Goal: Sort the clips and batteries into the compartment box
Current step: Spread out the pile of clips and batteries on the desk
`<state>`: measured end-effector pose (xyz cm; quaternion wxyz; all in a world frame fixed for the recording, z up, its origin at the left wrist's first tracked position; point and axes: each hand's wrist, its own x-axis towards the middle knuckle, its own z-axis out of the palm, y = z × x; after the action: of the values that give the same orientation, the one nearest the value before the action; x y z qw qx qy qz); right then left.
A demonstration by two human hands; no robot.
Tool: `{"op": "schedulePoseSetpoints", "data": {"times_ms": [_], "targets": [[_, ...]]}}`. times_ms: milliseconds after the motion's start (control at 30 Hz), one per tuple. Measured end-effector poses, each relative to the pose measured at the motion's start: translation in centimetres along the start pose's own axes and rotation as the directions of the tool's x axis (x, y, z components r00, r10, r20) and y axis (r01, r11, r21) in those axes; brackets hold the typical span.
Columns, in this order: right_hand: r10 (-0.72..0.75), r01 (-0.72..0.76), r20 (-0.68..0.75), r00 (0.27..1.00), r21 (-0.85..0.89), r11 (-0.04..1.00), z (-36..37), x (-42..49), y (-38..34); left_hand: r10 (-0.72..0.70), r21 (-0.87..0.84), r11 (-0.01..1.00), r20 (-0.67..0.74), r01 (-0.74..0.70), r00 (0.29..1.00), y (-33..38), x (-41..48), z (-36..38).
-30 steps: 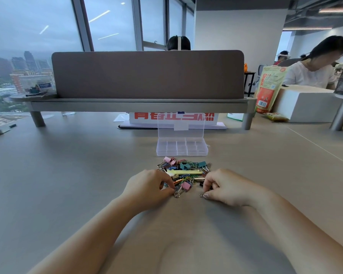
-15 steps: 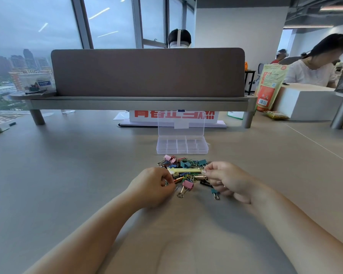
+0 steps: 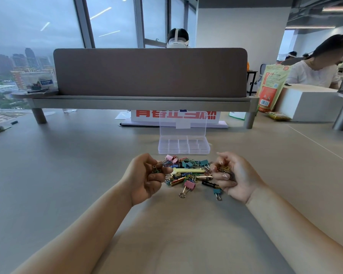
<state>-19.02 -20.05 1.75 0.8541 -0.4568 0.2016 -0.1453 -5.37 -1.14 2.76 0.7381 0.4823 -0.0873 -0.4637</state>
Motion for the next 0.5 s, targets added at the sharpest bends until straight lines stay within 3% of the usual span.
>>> {"op": "schedulePoseSetpoints", "data": {"times_ms": [67, 133, 167, 233, 267, 300, 433, 500], "targets": [[-0.072, 0.066, -0.032, 0.997, -0.154, 0.986, 0.2, -0.1, 0.1, 0.028, -0.029, 0.999, -0.004, -0.028, 1.000, 0.0, 0.0, 0.0], [-0.194, 0.159, -0.041, 0.980, -0.419, 0.894, 0.6, -0.1, 0.5, 0.057, -0.032, 0.998, -0.006, -0.057, 0.998, 0.0, 0.0, -0.1], [-0.267, 0.198, -0.028, 0.963, -0.597, 0.777, 0.8, -0.1, 0.6, 0.066, -0.005, 0.998, -0.011, -0.066, 0.998, 0.1, 0.1, -0.2], [-0.388, 0.234, 0.061, 0.920, -0.879, 0.415, 0.8, 0.0, 0.8, 0.084, 0.100, 0.992, -0.040, -0.080, 0.996, 0.1, 0.4, -0.3], [-0.405, 0.226, 0.100, 0.909, -0.934, 0.278, 0.7, 0.1, 0.8, 0.105, 0.161, 0.982, -0.062, -0.094, 0.993, 0.1, 0.5, -0.3], [-0.401, 0.214, 0.118, 0.909, -0.955, 0.204, 0.7, 0.1, 0.7, 0.140, 0.227, 0.967, -0.086, -0.117, 0.986, 0.1, 0.5, -0.3], [-0.349, 0.173, 0.128, 0.928, -0.980, 0.100, 1.0, 0.2, 0.8, 0.311, 0.489, 0.847, -0.134, -0.210, 0.941, -0.1, 0.5, -0.2], [-0.332, 0.142, 0.124, 0.935, -0.989, 0.030, 1.3, 0.1, 0.9, 0.375, 0.661, 0.722, -0.126, -0.204, 0.919, -0.1, 0.6, -0.3]]}}
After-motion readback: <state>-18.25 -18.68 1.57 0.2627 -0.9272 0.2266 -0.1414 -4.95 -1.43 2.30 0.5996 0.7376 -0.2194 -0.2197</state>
